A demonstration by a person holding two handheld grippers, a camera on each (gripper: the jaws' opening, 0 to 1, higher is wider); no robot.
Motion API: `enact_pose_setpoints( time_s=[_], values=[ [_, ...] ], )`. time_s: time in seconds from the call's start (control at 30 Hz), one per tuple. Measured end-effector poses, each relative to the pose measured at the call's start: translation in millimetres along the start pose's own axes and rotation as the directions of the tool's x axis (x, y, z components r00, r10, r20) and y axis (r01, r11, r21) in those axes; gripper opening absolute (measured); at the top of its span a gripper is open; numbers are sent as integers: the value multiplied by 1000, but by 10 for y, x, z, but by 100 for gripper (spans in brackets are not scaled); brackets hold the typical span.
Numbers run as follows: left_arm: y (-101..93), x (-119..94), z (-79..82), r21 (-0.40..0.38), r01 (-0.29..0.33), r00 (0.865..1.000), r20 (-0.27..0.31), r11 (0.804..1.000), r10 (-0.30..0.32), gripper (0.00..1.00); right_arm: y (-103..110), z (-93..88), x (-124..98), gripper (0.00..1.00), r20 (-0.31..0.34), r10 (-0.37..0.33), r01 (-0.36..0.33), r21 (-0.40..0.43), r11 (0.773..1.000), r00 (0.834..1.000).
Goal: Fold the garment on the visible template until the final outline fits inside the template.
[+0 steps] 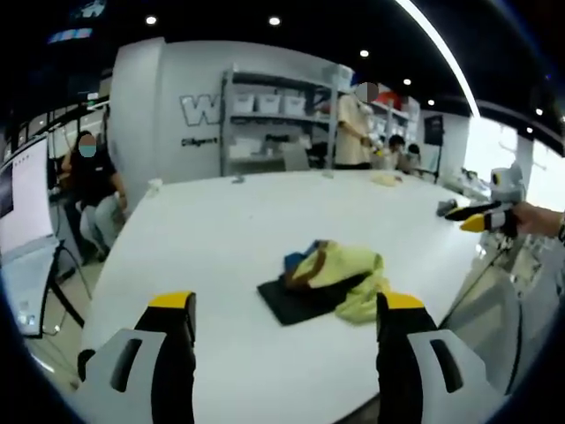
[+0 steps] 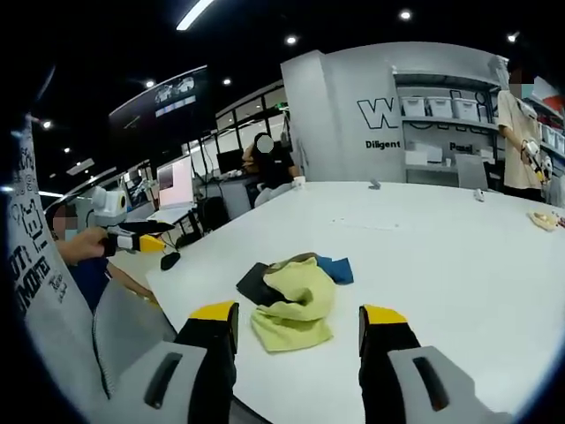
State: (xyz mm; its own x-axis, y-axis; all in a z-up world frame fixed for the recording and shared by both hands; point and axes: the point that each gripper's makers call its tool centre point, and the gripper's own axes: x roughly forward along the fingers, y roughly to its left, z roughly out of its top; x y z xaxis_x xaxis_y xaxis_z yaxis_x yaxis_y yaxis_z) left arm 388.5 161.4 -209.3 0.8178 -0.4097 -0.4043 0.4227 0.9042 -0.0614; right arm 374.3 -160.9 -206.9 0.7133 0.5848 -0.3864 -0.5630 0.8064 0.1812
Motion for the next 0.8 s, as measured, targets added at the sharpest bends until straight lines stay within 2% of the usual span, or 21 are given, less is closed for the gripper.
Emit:
enact_pose_setpoints(
  time_s=[0.17,0.8],
  values=[
    [23,13,-70,6,1,1000,-23,1000,-1,78,-10,-6,-3,52,-2,-6,6,3,1000,1000],
    [11,104,-72,5,20,999,-35,1000,-20,78,-64,4,34,50,-30,-4,4,2,1000,1000]
  ],
)
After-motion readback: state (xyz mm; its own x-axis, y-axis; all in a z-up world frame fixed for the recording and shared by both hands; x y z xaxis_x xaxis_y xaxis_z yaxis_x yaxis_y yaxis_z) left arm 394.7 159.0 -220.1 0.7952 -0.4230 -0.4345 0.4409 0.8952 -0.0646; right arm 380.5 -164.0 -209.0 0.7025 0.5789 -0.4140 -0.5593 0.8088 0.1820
